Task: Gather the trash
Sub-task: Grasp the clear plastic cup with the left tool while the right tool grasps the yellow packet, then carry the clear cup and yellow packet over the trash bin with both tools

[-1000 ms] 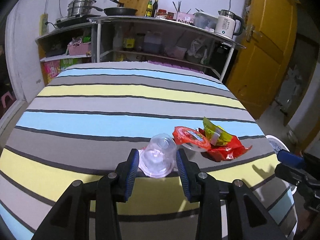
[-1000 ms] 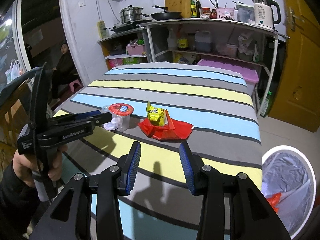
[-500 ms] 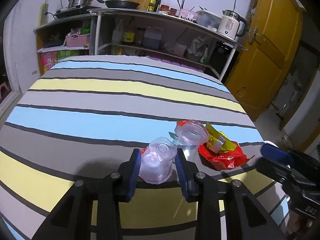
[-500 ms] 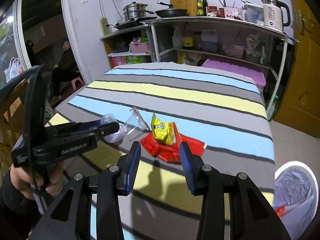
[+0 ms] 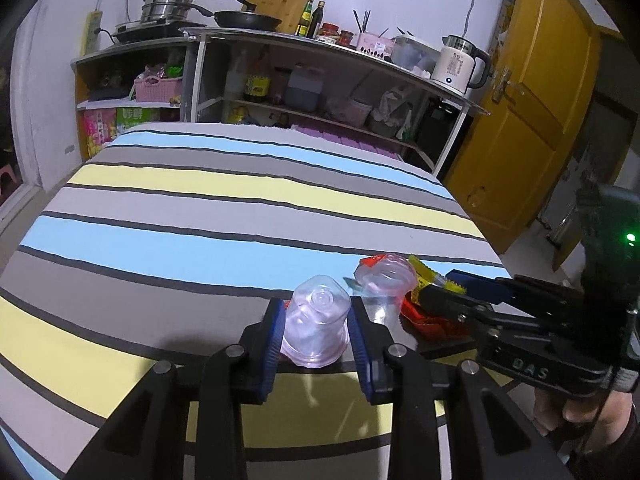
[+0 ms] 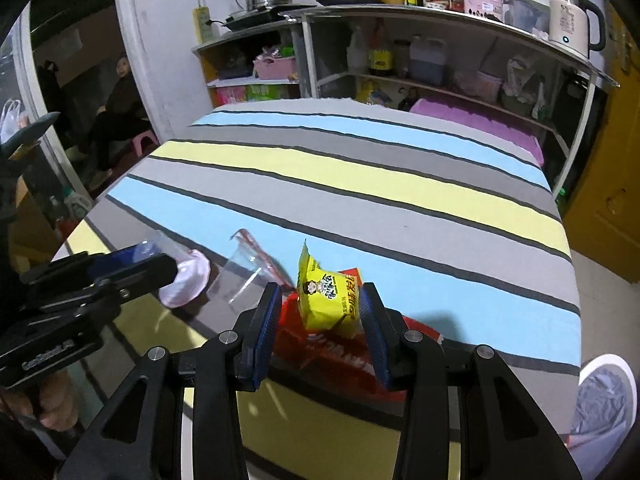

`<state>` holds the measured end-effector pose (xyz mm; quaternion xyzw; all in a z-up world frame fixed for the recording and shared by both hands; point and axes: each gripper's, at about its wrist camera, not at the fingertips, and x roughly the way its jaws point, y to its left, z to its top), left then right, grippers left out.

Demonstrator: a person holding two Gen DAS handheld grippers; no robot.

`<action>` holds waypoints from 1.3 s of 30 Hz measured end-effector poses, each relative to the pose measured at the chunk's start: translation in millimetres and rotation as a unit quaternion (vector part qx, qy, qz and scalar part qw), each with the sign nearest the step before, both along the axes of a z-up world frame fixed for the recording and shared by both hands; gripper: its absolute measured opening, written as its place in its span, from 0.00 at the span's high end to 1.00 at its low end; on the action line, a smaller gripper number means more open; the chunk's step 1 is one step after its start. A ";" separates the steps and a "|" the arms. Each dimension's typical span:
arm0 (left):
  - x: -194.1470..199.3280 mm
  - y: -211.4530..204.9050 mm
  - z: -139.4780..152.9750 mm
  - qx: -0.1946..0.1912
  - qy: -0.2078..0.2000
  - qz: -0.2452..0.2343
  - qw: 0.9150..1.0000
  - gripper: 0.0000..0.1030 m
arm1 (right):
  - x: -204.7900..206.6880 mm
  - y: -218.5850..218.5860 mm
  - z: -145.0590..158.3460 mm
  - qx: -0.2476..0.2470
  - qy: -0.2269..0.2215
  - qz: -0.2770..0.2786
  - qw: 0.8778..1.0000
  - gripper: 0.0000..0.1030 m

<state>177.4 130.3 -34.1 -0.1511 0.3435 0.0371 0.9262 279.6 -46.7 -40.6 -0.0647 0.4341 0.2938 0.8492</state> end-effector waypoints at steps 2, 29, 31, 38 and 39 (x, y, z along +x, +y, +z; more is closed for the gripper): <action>-0.1 -1.3 0.5 -0.001 -0.002 -0.002 1.000 0.69 | 2.3 0.1 -0.2 0.002 0.003 -0.001 1.000 0.69; -32.5 -52.9 44.3 0.017 -0.043 -0.039 0.998 0.69 | -68.6 -59.2 53.9 0.057 -0.045 -0.034 0.997 0.75; -33.6 -61.3 47.0 0.017 -0.045 -0.046 0.998 0.69 | -75.5 -68.5 56.6 0.057 -0.049 -0.041 0.996 0.74; -32.1 -96.8 55.4 0.019 -0.052 -0.080 0.995 0.69 | -91.2 -97.3 64.8 0.056 -0.058 -0.069 0.994 0.75; -30.9 -102.8 56.4 0.019 -0.052 -0.085 0.995 0.69 | -92.7 -102.4 65.5 0.055 -0.059 -0.074 0.994 0.75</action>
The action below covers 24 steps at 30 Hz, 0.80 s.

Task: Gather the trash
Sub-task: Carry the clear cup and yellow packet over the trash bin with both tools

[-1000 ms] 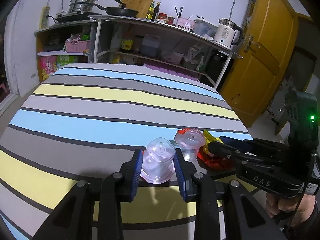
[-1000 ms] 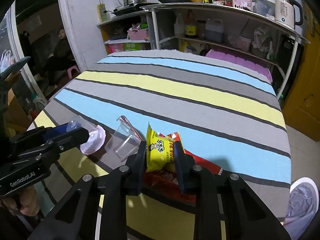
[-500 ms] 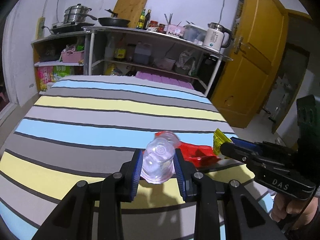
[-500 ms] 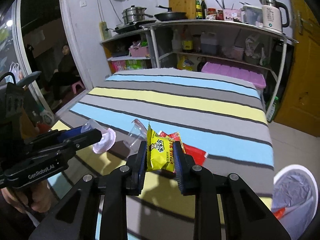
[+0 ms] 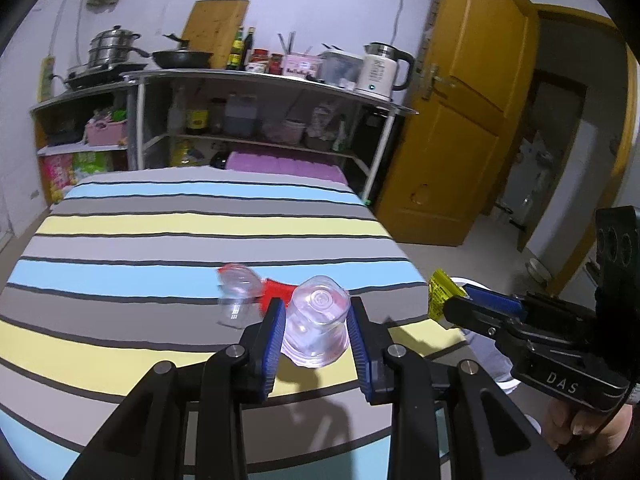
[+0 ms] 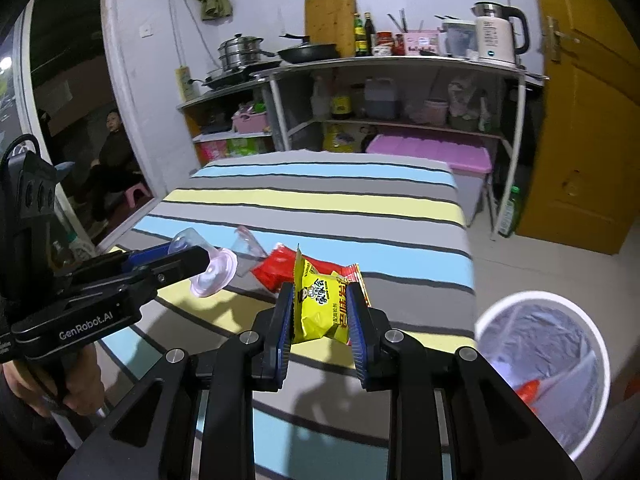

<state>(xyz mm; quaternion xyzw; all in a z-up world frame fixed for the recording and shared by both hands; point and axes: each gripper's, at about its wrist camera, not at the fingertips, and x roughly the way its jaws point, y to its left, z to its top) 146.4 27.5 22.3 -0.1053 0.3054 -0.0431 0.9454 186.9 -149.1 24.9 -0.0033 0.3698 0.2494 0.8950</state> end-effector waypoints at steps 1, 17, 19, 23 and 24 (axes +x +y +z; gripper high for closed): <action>1.6 -3.6 0.5 0.000 0.000 -0.003 1.000 0.69 | -0.6 -5.1 1.0 -0.001 -0.001 -0.005 1.000 0.75; 37.2 -105.8 4.8 0.015 0.002 -0.100 0.995 0.69 | -8.6 -98.8 -7.2 0.003 0.009 -0.094 0.996 0.74; 39.7 -116.4 2.5 0.016 0.004 -0.109 0.994 0.69 | -8.7 -109.9 -8.7 0.005 0.010 -0.104 0.995 0.74; 48.9 -138.0 -0.7 0.018 0.007 -0.130 0.991 0.69 | -8.4 -130.0 -12.8 0.008 0.014 -0.122 0.992 0.74; 51.4 -143.8 -1.8 0.019 0.007 -0.135 0.991 0.69 | -7.8 -134.9 -13.8 0.009 0.015 -0.126 0.992 0.74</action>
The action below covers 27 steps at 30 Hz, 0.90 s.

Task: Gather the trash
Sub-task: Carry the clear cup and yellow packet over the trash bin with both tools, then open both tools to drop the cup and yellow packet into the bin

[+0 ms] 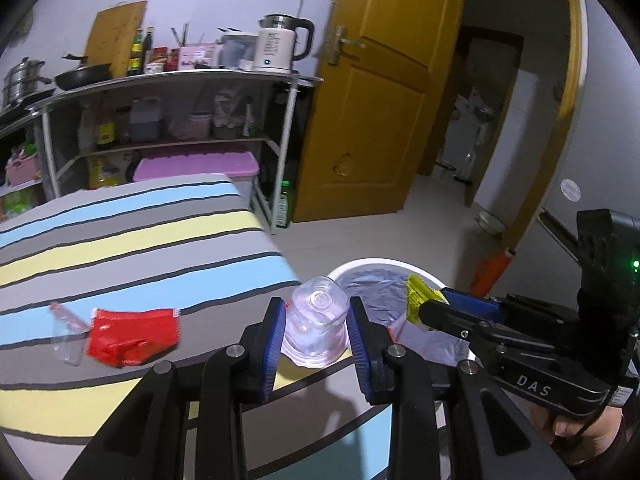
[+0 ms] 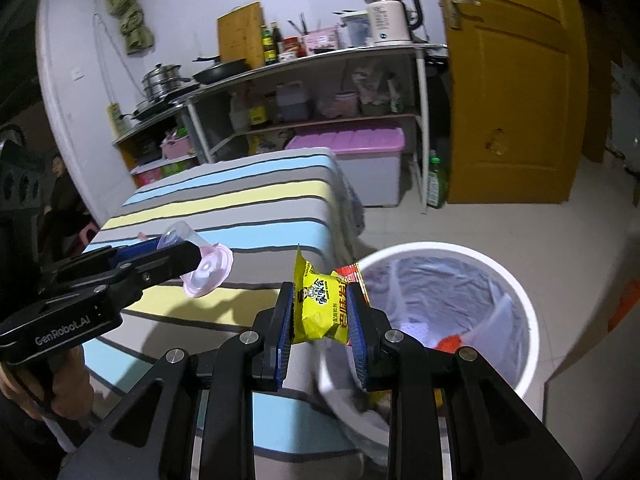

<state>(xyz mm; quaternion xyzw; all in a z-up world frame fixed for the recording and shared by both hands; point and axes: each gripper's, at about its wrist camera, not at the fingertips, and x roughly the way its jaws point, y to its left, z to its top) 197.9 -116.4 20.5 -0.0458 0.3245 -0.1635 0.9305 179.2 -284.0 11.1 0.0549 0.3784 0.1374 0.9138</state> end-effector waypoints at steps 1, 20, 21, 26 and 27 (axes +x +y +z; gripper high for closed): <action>1.6 -2.8 -0.3 0.000 0.000 -0.003 1.000 0.69 | -0.4 -4.4 -0.6 0.001 0.001 -0.003 1.000 0.74; 40.1 -58.5 -30.3 -0.005 0.036 -0.053 0.998 0.69 | 0.9 -58.1 -25.5 0.006 0.030 -0.059 0.998 0.74; 40.9 -60.0 -31.7 -0.007 0.038 -0.055 0.998 0.69 | 1.0 -59.3 -26.6 0.006 0.032 -0.060 0.998 0.74; 49.2 -65.4 -41.6 -0.008 0.054 -0.062 0.997 0.69 | 1.5 -64.3 -33.8 0.001 0.040 -0.064 0.997 0.67; 50.1 -66.3 -43.1 -0.008 0.056 -0.063 0.996 0.69 | 1.6 -64.5 -34.7 -0.001 0.041 -0.065 0.997 0.66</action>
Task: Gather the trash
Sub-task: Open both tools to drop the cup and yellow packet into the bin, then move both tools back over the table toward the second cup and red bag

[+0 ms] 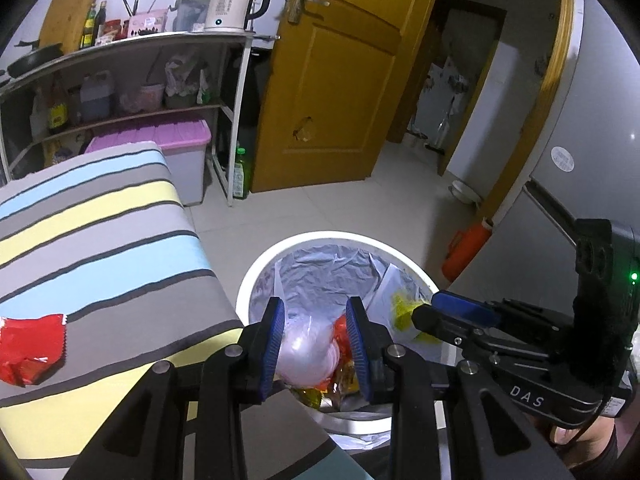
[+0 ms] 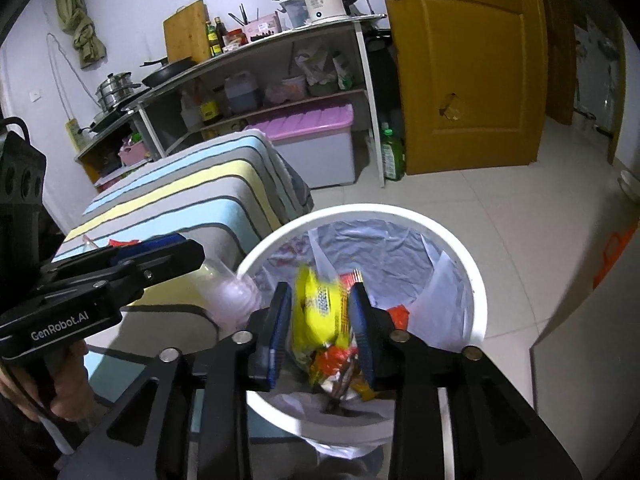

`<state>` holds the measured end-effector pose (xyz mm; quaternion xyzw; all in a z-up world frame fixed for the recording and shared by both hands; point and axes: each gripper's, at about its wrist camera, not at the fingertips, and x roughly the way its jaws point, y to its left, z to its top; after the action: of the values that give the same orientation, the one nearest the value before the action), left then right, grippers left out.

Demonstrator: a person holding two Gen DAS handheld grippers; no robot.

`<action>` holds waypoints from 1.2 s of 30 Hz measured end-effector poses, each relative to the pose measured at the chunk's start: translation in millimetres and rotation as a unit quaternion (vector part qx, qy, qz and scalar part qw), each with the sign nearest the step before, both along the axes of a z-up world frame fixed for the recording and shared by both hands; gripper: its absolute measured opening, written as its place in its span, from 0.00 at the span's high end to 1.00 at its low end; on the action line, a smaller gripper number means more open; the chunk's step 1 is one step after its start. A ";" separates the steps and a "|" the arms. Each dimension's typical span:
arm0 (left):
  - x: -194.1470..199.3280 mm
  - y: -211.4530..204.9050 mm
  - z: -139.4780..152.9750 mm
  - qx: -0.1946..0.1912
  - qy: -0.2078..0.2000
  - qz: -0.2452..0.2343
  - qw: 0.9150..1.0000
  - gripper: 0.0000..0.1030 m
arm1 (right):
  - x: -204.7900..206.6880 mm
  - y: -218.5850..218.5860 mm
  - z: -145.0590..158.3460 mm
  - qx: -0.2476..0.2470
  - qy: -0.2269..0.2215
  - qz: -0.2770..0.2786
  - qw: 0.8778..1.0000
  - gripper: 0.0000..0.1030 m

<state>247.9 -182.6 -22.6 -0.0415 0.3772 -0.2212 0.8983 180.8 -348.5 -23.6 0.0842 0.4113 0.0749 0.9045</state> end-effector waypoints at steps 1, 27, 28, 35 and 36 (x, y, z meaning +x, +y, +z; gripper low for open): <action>0.5 -0.4 -1.0 0.000 0.002 0.000 1.000 0.69 | -0.2 -0.4 -0.9 0.000 0.001 0.000 1.000 0.64; -66.7 80.8 48.6 -0.015 -0.065 0.071 0.995 0.68 | -25.6 56.0 44.0 -0.015 -0.042 0.054 0.998 0.63; -71.9 87.8 51.0 -0.015 -0.068 0.078 0.995 0.68 | -26.9 62.0 46.1 -0.015 -0.044 0.061 0.997 0.63; -96.6 122.5 60.7 -0.012 -0.080 0.111 0.991 0.68 | -33.9 94.9 55.6 -0.018 -0.054 0.094 0.994 0.63; -100.1 127.0 61.9 -0.012 -0.082 0.115 0.990 0.68 | -34.6 99.3 56.9 -0.018 -0.056 0.099 0.993 0.63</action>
<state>147.8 -55.7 39.3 -0.0768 0.2927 -0.1235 0.9451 146.2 -249.3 33.3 0.0224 0.3679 0.1613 0.9155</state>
